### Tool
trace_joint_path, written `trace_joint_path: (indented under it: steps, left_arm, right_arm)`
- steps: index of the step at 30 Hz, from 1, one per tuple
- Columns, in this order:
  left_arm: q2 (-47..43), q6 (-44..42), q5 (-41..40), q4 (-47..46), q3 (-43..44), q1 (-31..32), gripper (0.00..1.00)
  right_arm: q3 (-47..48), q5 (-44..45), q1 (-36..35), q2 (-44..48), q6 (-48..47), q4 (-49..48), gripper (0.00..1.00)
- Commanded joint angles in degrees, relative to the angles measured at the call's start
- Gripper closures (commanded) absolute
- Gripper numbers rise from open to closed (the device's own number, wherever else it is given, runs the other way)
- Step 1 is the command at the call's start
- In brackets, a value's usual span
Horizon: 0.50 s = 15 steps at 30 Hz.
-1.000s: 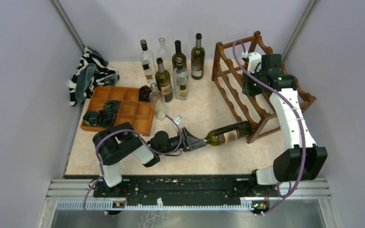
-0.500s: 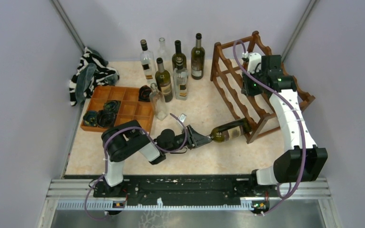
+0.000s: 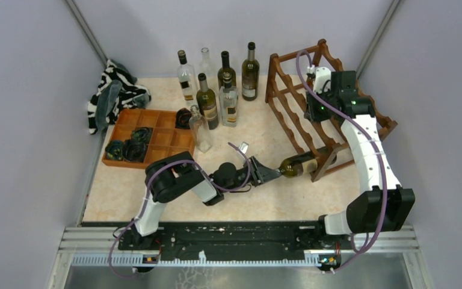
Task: Put the wine bottle on the wine rack
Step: Place the wine bottle in the wine rack.
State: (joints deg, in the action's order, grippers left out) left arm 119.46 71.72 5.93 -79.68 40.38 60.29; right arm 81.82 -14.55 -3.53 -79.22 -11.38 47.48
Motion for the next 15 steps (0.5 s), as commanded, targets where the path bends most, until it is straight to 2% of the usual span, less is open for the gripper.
trace_joint_path:
  steps: [1,15]
  left_arm:
    - [1.77,0.24,-2.49,-9.96,4.34,0.5,1.0]
    - [12.38,2.02,-0.4,-12.52,14.83,0.28,1.0]
  right_arm:
    - [-0.94,-8.13,-1.13,1.44,2.66,-2.35,0.81]
    - [-2.84,-8.88,-1.21,1.36,3.26,-5.33,0.8]
